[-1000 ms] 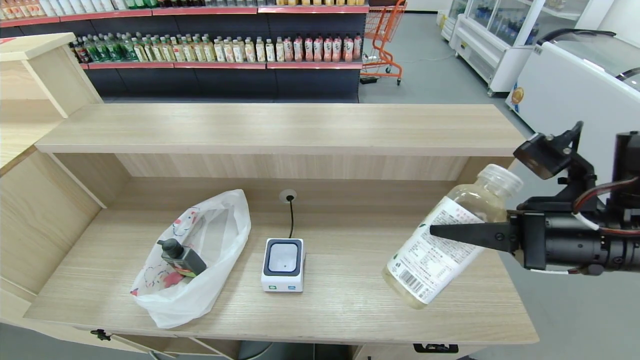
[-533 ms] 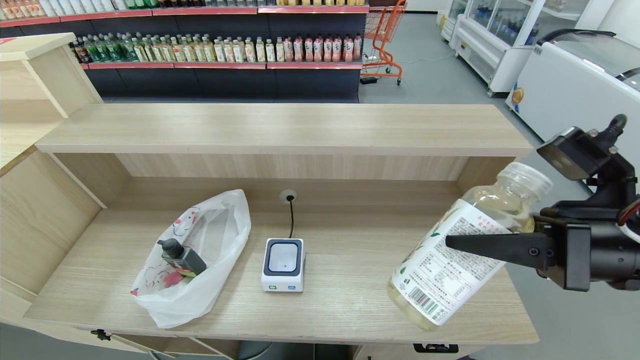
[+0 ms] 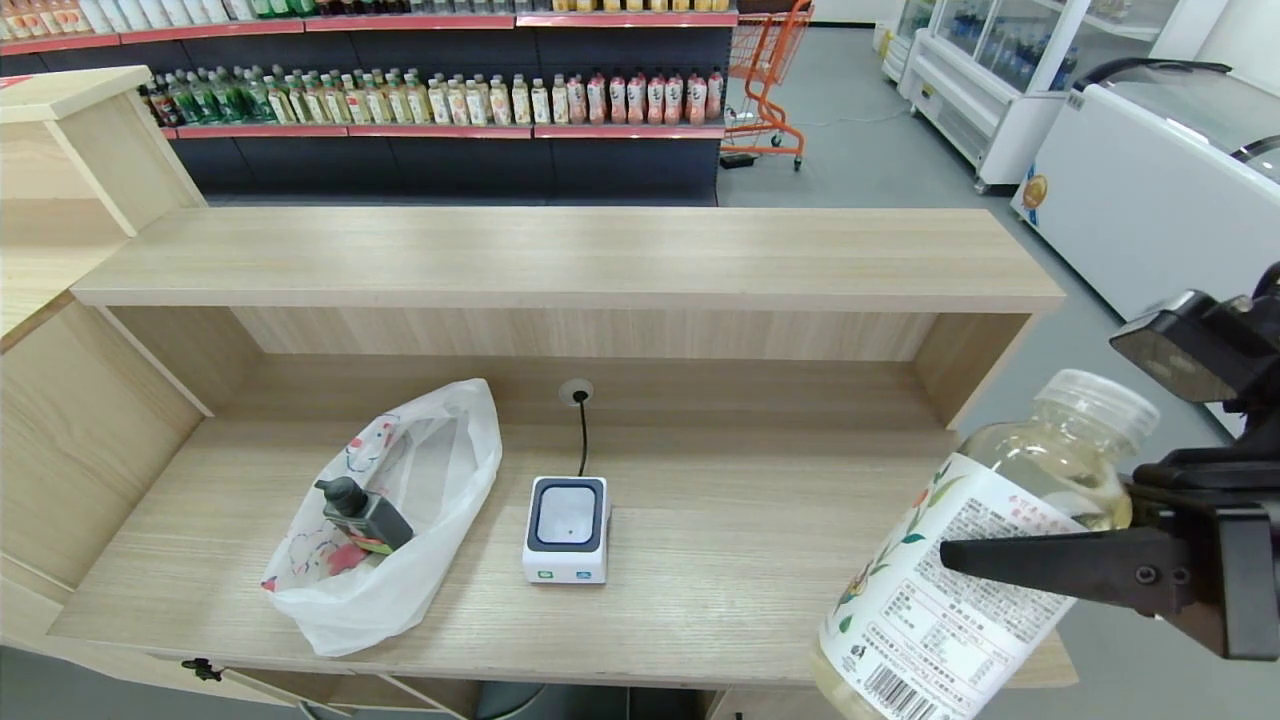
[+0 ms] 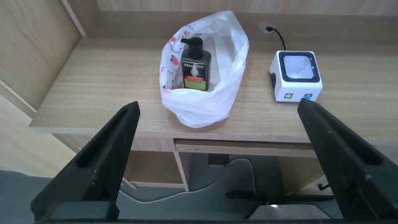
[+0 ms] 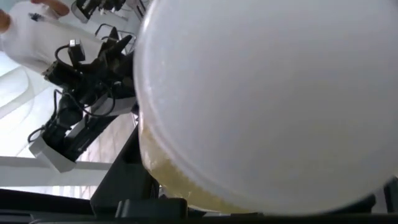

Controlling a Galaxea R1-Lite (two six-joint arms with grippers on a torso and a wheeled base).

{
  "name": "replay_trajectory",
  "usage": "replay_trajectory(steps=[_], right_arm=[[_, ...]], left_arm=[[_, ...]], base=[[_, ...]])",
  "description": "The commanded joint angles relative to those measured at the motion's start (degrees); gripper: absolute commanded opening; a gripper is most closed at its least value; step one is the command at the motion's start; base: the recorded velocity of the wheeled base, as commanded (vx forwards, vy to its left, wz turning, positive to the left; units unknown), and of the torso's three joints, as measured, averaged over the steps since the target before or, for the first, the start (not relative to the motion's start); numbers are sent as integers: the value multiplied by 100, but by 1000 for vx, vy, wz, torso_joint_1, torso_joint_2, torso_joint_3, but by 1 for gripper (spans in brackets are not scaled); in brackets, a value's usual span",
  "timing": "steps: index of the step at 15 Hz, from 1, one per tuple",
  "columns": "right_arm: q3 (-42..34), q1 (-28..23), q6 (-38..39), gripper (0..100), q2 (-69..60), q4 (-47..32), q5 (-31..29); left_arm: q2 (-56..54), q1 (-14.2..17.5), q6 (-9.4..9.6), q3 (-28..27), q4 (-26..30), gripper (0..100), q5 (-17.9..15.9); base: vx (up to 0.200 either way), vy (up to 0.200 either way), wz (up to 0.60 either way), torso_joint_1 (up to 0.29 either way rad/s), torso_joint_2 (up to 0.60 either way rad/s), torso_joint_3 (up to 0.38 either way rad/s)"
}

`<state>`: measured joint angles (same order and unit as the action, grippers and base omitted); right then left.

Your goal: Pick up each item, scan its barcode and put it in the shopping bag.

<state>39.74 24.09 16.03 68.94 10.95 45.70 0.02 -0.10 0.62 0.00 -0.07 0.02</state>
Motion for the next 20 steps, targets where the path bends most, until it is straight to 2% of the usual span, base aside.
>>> replay_trajectory(steps=[1,7,20], right_arm=[[69,26,5,0,-135,-181,0],[95,34,-3,0,-276,-690,0],[113,114,-74,0,-214,-717,-35]], left_arm=[[6,1,-1,0,-1,100,6],[6,1,-1,0,-1,100,-2],[6,1,-1,0,-1,100,-2]], base=[[0,0,0,0,0,0],[0,0,0,0,0,0],[0,0,0,0,0,0]])
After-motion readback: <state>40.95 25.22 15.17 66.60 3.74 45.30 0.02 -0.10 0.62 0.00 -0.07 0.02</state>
